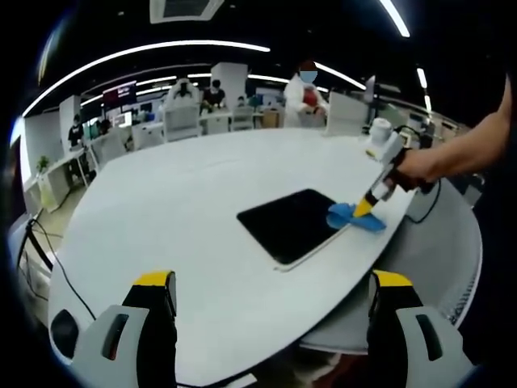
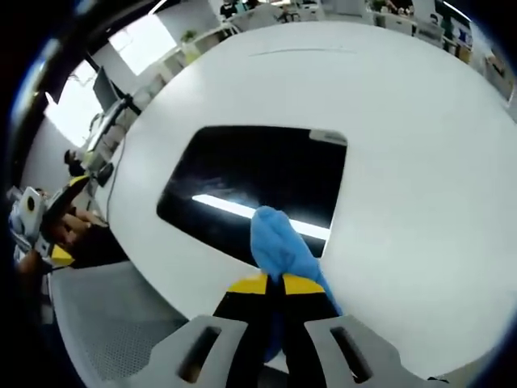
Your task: Wipe the mirror surface with the cleaning cloth until all visible marks leave the cleaned area.
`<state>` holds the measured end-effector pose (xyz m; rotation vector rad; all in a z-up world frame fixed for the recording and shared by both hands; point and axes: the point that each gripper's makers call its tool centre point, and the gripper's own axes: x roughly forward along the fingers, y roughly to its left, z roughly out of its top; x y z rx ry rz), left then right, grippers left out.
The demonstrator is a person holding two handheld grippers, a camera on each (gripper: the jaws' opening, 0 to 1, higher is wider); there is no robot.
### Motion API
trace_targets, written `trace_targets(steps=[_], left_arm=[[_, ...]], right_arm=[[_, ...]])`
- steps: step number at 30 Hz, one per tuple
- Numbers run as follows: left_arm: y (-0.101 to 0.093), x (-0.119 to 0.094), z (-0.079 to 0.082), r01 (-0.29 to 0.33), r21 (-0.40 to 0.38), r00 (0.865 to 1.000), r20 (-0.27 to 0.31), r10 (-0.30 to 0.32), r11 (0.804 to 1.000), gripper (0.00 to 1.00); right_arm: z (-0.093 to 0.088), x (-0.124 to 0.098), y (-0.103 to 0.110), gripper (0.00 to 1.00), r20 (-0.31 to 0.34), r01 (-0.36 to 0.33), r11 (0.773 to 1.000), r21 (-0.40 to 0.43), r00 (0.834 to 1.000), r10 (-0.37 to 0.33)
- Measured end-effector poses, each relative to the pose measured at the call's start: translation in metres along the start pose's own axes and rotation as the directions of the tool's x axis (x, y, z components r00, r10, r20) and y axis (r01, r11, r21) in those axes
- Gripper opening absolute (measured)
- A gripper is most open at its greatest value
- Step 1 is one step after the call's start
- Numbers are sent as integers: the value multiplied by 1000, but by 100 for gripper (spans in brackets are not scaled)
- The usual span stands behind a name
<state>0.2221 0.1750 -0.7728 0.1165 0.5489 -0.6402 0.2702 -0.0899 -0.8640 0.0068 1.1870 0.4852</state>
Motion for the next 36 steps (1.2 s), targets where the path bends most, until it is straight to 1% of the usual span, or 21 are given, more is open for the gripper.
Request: trace_targets(steps=[7, 16, 36], left_arm=[[-1, 2, 3, 3, -3, 1000, 6, -3, 1000, 99], [3, 1, 3, 2, -6, 1000, 4, -2, 1000, 99], [14, -6, 0, -7, -16, 1000, 3, 7, 1000, 99]], right_arm=[[-1, 0, -1, 0, -6, 0, 1000, 4, 1000, 0], [1, 1, -2, 0, -16, 8, 1000, 8, 1000, -8], [16, 6, -8, 0, -6, 39, 999, 17, 999, -39]])
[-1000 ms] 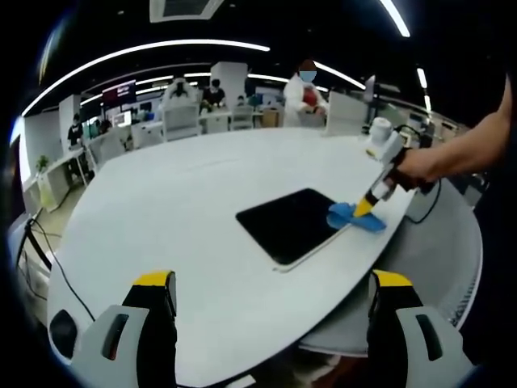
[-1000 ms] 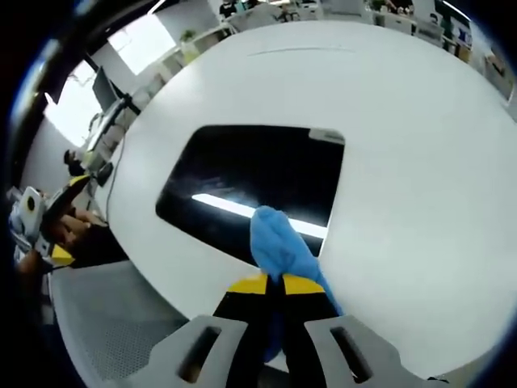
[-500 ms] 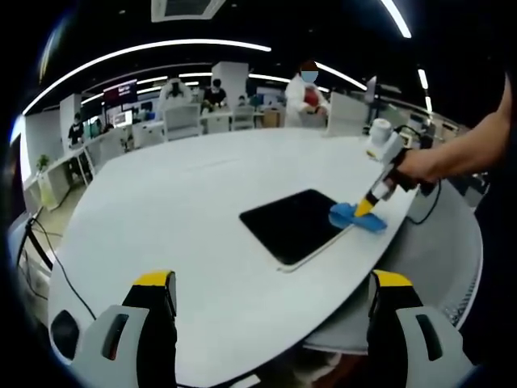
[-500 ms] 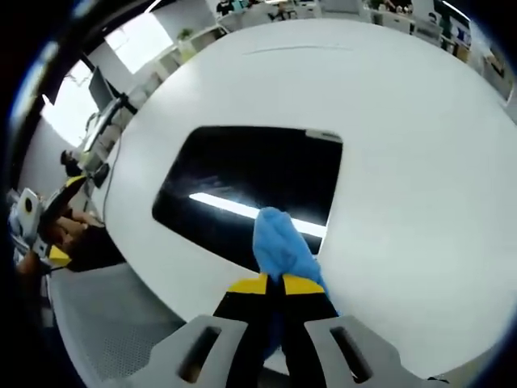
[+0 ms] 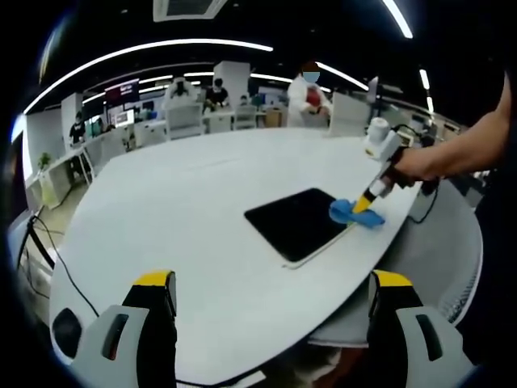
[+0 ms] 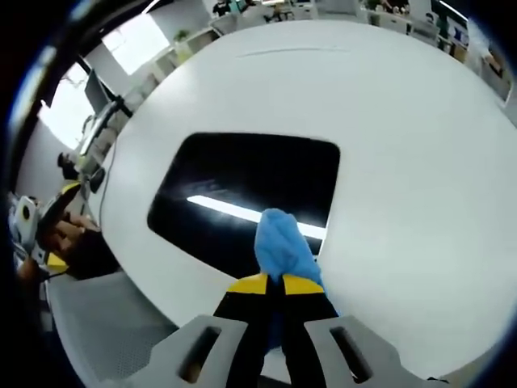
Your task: Wipe the mirror surface with the cleaning cloth until all visible marks leave the cleaned area.
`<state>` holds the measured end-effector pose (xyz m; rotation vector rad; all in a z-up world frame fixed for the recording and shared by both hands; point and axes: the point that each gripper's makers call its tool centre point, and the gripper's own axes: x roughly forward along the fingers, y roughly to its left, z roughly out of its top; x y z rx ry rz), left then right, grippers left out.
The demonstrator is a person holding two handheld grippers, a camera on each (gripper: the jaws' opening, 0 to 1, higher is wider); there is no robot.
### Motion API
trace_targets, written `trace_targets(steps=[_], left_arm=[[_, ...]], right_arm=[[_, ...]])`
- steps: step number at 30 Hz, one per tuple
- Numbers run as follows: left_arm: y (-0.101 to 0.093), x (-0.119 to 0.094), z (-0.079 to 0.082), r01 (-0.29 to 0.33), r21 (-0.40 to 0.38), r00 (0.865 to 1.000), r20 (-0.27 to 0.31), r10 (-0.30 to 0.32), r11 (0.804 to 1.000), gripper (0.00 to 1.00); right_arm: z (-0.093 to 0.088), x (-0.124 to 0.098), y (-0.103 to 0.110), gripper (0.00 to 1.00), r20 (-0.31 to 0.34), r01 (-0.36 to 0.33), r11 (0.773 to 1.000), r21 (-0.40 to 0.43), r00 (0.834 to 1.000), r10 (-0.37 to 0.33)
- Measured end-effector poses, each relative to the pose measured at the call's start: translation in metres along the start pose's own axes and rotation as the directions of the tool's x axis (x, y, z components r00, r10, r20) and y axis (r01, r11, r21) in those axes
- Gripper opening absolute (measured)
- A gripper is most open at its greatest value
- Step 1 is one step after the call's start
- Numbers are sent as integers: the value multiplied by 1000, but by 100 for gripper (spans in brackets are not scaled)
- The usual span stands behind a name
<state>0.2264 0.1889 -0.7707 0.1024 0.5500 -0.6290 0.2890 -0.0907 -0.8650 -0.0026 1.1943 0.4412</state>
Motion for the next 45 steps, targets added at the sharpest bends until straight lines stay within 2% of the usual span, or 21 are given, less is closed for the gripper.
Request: trace_targets(steps=[7, 27, 45], left_arm=[[8, -1, 4, -7, -27, 1000, 19, 7, 1000, 99], [25, 14, 7, -14, -55, 1000, 7, 14, 998, 99], [41, 31, 20, 0, -47, 999, 45, 3, 999, 99]], right_arm=[[8, 3, -3, 0, 0, 7, 1000, 2, 1000, -7], [39, 13, -15, 0, -7, 15, 1000, -1, 1000, -15], [80, 26, -33, 0, -4, 38, 999, -3, 999, -38]])
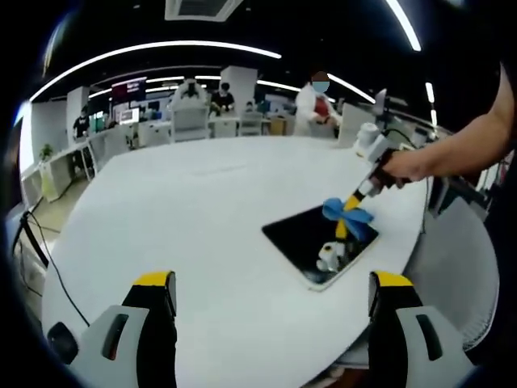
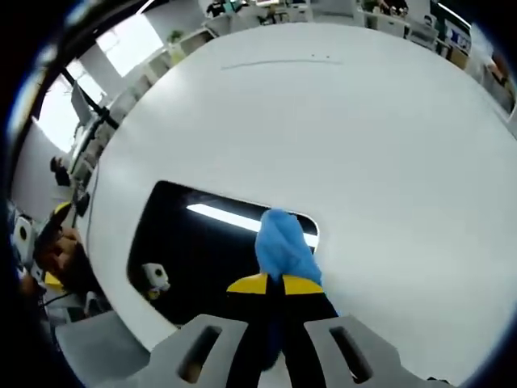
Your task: Wipe the mirror surface with the cleaning cloth until all visible marks leave the cleaned area.
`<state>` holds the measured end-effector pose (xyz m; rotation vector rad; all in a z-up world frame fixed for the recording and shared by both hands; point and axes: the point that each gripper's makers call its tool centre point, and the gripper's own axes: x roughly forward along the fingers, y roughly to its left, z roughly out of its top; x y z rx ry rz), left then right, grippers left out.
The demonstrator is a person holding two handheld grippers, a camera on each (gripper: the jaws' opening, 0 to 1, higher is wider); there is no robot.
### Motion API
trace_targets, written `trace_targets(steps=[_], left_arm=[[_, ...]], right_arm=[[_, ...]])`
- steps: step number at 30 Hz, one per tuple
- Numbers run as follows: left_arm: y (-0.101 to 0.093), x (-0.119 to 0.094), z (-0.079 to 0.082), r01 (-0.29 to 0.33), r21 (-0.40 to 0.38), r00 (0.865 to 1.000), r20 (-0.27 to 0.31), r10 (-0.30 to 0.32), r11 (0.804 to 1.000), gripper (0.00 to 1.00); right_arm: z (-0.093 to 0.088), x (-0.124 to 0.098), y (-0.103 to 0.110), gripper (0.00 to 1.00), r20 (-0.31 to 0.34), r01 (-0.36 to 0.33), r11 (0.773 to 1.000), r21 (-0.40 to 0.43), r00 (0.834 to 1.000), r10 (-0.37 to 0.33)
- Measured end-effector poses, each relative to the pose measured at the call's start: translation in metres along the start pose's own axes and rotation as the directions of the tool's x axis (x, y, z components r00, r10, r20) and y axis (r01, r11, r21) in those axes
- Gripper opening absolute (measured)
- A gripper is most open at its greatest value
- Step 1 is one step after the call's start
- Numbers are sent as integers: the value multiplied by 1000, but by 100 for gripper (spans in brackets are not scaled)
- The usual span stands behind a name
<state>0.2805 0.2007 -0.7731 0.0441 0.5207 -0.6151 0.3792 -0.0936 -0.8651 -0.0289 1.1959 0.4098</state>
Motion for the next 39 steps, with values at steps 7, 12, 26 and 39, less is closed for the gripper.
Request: trace_targets(steps=[7, 12, 26, 39], left_arm=[[4, 0, 1, 2, -7, 1000, -1, -2, 1000, 99], [8, -2, 0, -1, -13, 1000, -8, 1, 1000, 99], [9, -2, -8, -8, -22, 999, -46, 7, 1000, 100], [8, 0, 0, -58, 25, 998, -35, 59, 998, 100]], right_arm=[[14, 7, -8, 0, -6, 15, 1000, -6, 1000, -15], [23, 10, -12, 0, -5, 21, 1000, -4, 1000, -21], [35, 16, -15, 0, 5, 41, 999, -21, 999, -41], [36, 0, -18, 0, 100, 52, 999, 11, 994, -53]])
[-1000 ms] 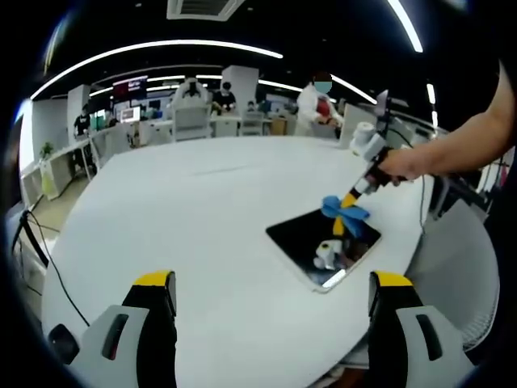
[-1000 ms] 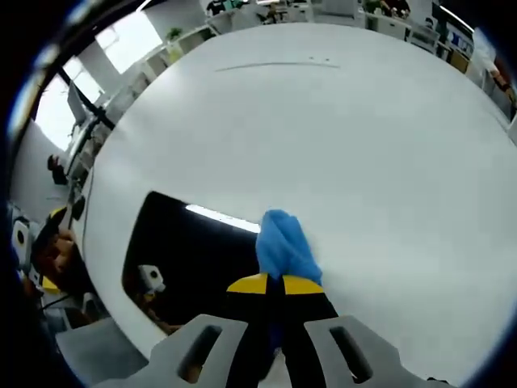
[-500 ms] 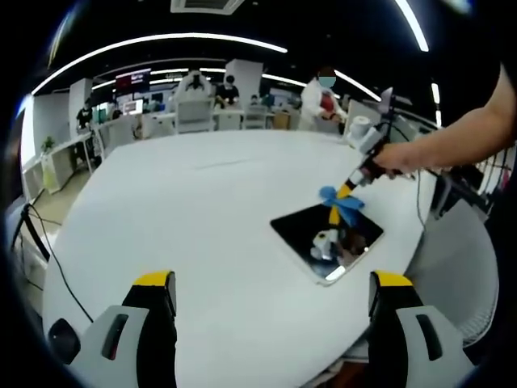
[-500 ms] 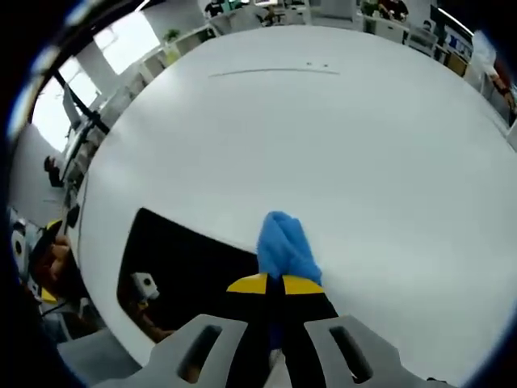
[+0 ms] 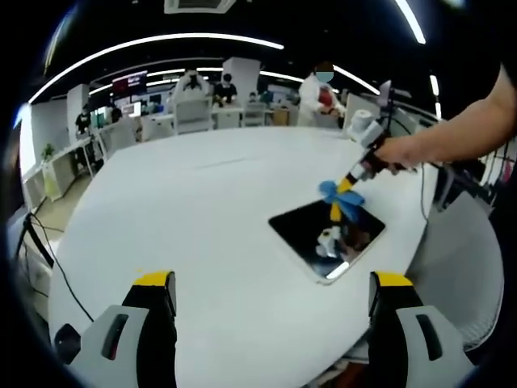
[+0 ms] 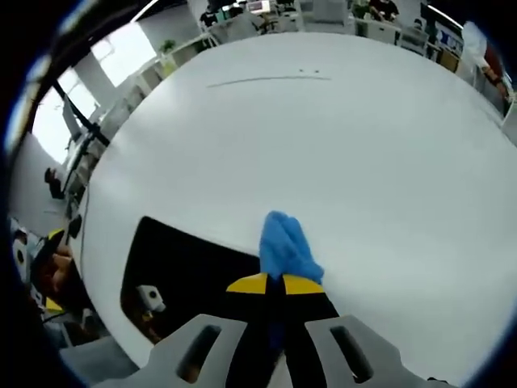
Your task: Wipe the mirror surface with the cleaning cloth until all visible marks leave the cleaned area.
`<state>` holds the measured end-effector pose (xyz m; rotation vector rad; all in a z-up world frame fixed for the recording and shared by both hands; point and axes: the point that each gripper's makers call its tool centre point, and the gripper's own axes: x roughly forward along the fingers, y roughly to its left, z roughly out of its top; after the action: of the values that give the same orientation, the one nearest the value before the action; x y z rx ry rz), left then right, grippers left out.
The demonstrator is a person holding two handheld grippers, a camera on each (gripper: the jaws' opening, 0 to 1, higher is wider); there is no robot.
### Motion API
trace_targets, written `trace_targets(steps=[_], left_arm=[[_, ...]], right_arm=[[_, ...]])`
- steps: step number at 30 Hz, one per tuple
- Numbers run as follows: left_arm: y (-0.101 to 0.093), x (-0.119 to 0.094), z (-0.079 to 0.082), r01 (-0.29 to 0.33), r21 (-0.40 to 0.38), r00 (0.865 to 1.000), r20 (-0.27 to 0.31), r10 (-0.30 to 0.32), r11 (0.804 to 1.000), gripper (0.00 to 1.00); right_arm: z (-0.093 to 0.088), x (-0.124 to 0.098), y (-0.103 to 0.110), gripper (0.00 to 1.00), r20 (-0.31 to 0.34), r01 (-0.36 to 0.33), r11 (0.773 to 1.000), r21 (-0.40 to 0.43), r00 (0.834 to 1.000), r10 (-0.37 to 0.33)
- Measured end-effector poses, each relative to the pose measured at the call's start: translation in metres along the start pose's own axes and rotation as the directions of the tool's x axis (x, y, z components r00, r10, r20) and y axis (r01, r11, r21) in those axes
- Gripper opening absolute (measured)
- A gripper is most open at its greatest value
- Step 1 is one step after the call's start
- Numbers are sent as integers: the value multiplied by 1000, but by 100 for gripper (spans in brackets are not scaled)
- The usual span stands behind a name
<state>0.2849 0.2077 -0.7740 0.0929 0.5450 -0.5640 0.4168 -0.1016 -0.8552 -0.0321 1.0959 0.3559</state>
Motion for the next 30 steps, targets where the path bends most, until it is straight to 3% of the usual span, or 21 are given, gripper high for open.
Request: trace_targets(steps=[4, 16, 30], left_arm=[[7, -3, 1, -23, -20, 1000, 8, 23, 1000, 100], [-3, -5, -5, 2, -15, 1000, 0, -2, 1000, 100], [-6, -1, -4, 21, -8, 1000, -7, -21, 1000, 100]], right_arm=[[6, -17, -7, 0, 27, -4, 1000, 9, 1000, 4], [23, -60, -47, 0, 102, 19, 998, 62, 994, -25], [-1, -76, -75, 0, 81, 40, 992, 118, 996, -50]])
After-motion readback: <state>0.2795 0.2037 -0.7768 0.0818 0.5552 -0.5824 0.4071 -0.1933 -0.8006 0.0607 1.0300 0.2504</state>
